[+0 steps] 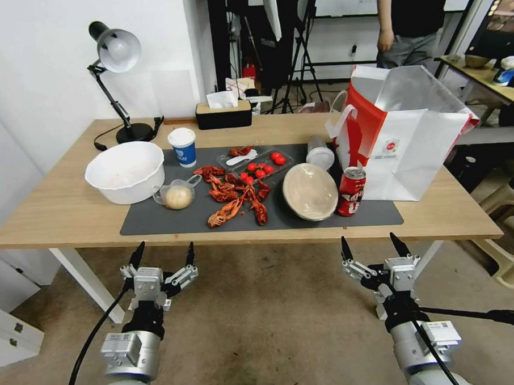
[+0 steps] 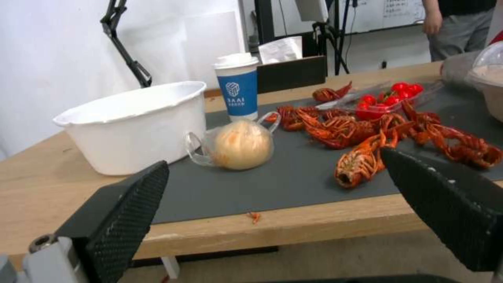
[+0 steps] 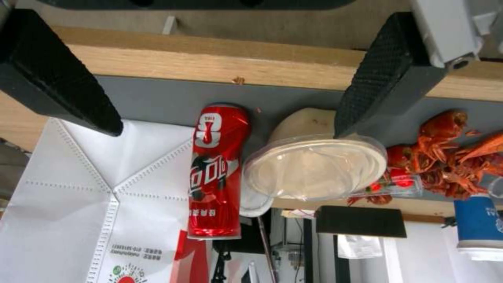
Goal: Pick up the trash from the table and place it into the takeout bag.
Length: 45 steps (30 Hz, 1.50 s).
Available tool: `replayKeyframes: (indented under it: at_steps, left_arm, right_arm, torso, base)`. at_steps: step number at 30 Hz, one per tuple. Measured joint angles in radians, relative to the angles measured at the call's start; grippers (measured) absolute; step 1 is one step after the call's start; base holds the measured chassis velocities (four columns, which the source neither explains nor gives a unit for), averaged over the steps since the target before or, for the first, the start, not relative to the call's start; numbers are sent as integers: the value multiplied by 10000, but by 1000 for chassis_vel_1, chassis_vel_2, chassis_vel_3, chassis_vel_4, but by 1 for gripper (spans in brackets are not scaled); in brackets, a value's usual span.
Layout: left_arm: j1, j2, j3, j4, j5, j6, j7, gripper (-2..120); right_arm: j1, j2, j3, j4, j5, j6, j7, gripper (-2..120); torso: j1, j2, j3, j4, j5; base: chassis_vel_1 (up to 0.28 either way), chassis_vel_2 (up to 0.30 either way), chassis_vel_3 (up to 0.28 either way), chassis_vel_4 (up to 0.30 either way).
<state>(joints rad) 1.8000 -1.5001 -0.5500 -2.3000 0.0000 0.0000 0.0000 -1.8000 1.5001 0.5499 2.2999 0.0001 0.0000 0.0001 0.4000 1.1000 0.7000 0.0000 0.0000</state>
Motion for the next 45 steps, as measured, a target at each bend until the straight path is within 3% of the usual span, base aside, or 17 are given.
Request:
replayKeyframes:
  at_steps: [21, 24, 26, 30, 31, 32, 45]
  left_arm:
    - [-10, 5, 30, -8, -64, 49, -43, 100]
    - [-82, 54, 263, -202, -454, 409, -326, 100]
    - [-268, 163, 811, -676, -1336, 1221, -967, 100]
    - [-383, 229, 1165, -983, -1870, 1692, -1325, 100]
    - [-392, 247, 1202, -1010, -1993, 1801, -1419, 100]
    - [-476, 317, 1437, -1207, -2435, 2122, -1636, 100]
    - [-479, 458, 1448, -1198, -2564, 2231, -1609, 100]
  right_arm:
    - [2, -9, 6, 17, 39, -51, -10, 100]
    - [23, -79, 97, 151, 282, -385, -102, 100]
    - [88, -261, 356, 523, 902, -1245, -354, 100]
    - [138, -396, 545, 800, 1373, -1892, -546, 100]
    - [154, -445, 614, 898, 1487, -2035, -589, 100]
    - [219, -535, 718, 1007, 1761, -2427, -667, 100]
    - [312, -627, 886, 1117, 2005, -2807, -781, 100]
  torso:
    - [0, 0, 0, 0, 0]
    - [0, 0, 0, 2, 0]
    - [0, 0, 0, -1, 0]
    - [0, 0, 0, -4, 3]
    - [0, 0, 0, 5, -4]
    - [0, 0, 0, -3, 5]
    - [0, 0, 0, 0, 0]
  base:
    - [0, 0, 0, 0]
    - [0, 0, 0, 0]
    - [0, 0, 0, 0]
    - [0, 0, 0, 0]
    - [0, 0, 0, 0]
    - [0, 0, 0, 0]
    - [0, 0, 0, 0]
